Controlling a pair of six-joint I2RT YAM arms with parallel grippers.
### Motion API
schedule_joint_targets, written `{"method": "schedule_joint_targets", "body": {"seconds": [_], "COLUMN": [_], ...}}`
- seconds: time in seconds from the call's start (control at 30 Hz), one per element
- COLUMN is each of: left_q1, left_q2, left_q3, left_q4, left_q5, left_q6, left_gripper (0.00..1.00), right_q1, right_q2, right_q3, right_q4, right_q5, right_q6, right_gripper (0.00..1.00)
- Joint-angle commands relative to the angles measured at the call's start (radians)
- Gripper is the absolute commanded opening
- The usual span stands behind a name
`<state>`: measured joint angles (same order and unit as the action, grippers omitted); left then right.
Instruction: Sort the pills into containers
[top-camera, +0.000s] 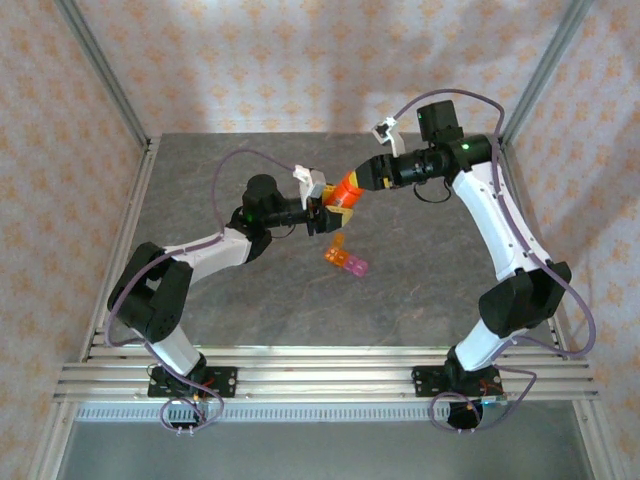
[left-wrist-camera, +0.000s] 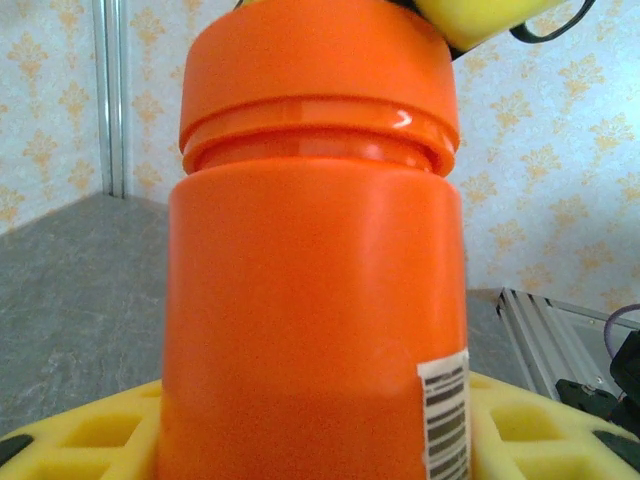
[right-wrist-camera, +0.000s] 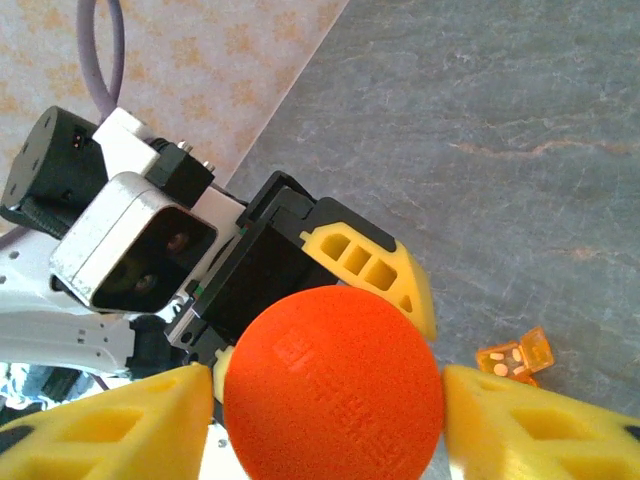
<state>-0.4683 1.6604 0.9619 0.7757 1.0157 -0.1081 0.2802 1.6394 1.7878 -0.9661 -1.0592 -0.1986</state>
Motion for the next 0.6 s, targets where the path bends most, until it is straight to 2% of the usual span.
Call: {"method": "schedule_joint_targets", "body": {"seconds": [0.0,0.1,0.27,0.57], "left_q1": [0.008,0.009,0.008,0.009], "left_q2": [0.004,0.005,0.004,-0.006], "left_q3": [0.031,0.032,0.033,0.004], "left_q4": [0.046,0.046,0.049,0.103], "left_q5": [0.022,0.022,0.018,-0.051], "left_q6": [-0.011,-0.013,-0.012,0.008], "left_gripper": [0.00,0.00,0.00,0.00], "right_q1": [0.009,0.014,0.023,0.054], "right_q2": [0.013,0.019,0.009,-0.037], "right_q3": [-0.005,-0.008,-0.043,-0.227], "right_q4": [-0.019,-0.029,0.012,0.263], "right_q5": [-0.026,-0.020,0.008,0.156], "right_q6": [-0.017,-0.022,0.032,0.412], "right_gripper": [0.53,0.45,0.39,0.39]}}
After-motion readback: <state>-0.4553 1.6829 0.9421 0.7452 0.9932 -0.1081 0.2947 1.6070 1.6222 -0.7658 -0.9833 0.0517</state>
